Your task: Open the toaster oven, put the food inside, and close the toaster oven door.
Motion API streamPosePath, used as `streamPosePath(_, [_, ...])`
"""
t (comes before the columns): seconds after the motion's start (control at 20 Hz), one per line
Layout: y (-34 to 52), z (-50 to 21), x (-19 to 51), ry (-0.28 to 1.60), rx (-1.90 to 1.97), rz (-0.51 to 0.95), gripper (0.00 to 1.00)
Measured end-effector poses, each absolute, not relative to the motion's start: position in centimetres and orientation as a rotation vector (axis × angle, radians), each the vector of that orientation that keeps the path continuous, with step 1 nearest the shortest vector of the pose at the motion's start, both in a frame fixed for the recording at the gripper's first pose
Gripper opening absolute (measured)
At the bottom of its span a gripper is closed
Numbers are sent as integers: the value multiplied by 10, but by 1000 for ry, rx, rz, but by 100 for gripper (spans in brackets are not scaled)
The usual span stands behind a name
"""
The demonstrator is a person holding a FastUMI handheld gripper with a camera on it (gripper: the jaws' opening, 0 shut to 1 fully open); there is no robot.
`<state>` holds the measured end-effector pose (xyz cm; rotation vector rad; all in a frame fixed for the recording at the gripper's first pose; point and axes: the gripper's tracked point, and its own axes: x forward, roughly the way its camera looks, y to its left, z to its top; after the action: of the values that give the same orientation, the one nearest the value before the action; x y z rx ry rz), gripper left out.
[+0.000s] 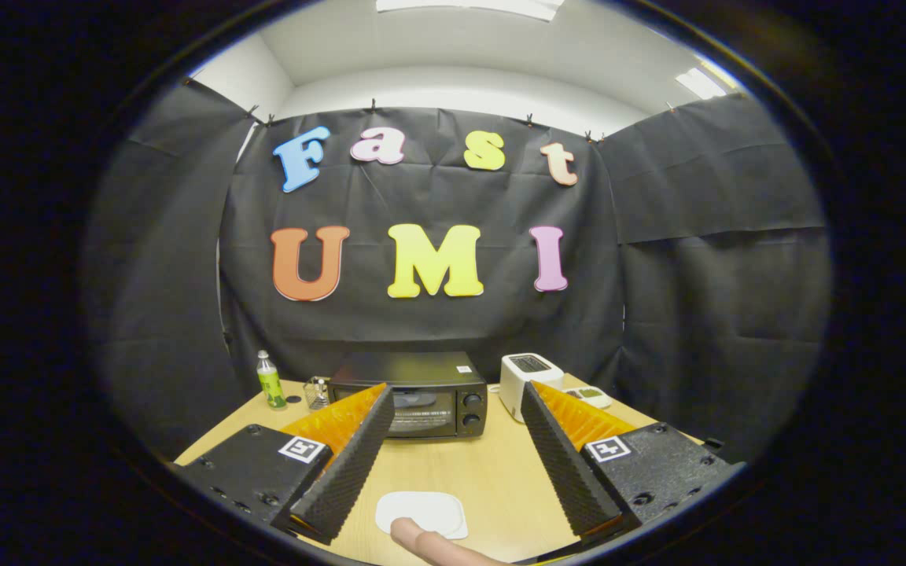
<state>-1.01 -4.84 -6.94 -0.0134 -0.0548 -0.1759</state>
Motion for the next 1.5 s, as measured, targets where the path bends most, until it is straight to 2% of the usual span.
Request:
streamPosePath(0.4, [-25, -70, -34, -34, -38, -97, 100])
streamPosePath(1.5, [-37, -51, -69, -24, -22, -79, 100])
